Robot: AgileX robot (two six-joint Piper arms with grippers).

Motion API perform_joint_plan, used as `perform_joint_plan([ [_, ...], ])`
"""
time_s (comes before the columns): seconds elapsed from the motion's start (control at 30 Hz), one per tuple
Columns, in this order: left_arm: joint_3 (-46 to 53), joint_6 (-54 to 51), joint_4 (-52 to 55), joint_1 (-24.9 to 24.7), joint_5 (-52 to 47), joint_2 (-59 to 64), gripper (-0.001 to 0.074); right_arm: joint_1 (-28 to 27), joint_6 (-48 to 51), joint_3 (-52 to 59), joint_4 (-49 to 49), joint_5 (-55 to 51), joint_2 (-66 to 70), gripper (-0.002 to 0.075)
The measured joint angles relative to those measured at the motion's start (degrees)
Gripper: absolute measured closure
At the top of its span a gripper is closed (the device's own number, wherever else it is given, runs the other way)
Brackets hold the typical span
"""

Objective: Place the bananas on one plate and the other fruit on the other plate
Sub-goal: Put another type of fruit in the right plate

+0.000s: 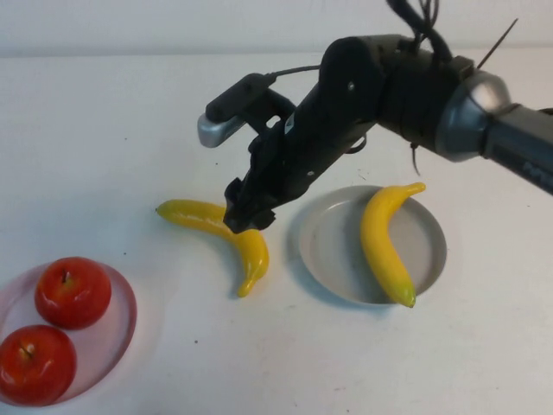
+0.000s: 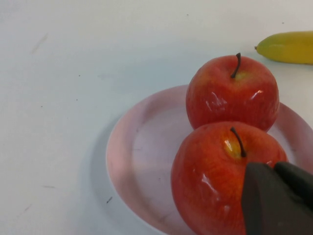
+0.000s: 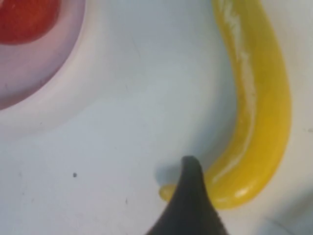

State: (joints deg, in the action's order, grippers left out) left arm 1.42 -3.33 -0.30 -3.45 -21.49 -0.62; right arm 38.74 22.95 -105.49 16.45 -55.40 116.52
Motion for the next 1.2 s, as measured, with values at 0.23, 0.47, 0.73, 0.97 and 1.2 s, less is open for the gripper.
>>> perform_joint_plan([
  [0.23, 0.0, 0.0, 0.0, 0.0, 0.0, 0.0, 0.0731, 0.76, 2.27, -8.67, -0.71, 0.14, 11.05, 0.0246],
  [0.47, 0.0, 0.0, 0.0, 0.0, 0.0, 0.0, 0.0731, 0.76, 2.27, -14.55, -5.09, -2.04, 17.56, 0.0246],
  [0.73, 0.0, 0.0, 0.0, 0.0, 0.0, 0.0, 0.0731, 0.76, 2.27, -15.02, -7.34, -2.73, 18.27, 0.0333],
  [0.97, 0.0, 0.0, 0.0, 0.0, 0.0, 0.0, 0.0731, 0.76, -5.1, -15.34, -8.66, -4.16, 18.27, 0.0407],
  [1.2, 0.0, 0.0, 0.0, 0.0, 0.0, 0.0, 0.0731, 0.76, -27.13, -15.34, -12.24, -8.62, 10.38, 0.0407],
])
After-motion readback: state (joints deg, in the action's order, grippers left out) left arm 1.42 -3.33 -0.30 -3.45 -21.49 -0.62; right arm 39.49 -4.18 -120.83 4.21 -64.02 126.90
